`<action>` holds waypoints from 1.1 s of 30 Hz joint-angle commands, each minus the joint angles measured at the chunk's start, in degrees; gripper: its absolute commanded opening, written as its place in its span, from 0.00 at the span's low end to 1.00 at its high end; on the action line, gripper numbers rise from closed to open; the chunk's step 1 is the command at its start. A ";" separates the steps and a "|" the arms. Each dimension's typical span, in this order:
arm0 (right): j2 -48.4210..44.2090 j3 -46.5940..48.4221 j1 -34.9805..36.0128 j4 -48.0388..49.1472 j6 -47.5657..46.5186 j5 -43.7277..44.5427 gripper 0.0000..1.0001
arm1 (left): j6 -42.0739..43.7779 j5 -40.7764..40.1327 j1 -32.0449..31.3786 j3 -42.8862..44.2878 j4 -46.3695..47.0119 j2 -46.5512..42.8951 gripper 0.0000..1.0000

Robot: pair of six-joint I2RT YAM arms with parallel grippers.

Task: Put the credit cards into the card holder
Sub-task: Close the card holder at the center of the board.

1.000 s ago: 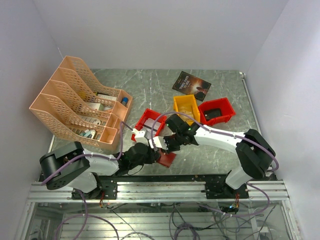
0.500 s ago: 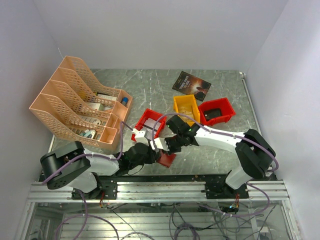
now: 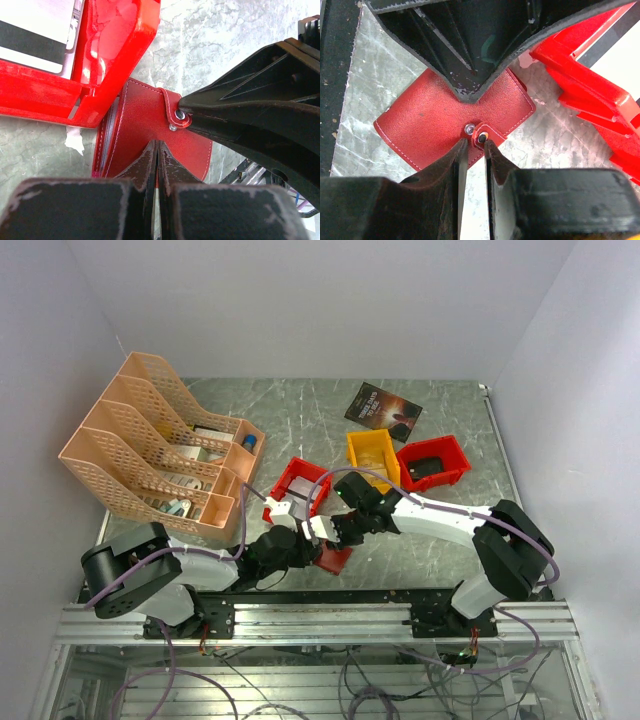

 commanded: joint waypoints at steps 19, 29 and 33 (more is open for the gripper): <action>-0.54 0.74 -0.23 0.95 0.99 -0.23 0.02 | 0.34 0.45 0.23 0.06 -0.09 1.71 0.07; -1.88 0.05 -0.23 -1.34 -1.73 -0.84 0.00 | 0.23 -0.06 0.24 -0.21 -0.70 1.14 0.07; -3.05 -0.54 -0.08 -1.29 -2.61 -0.20 0.00 | 0.07 0.09 0.22 -0.12 -0.54 1.52 0.07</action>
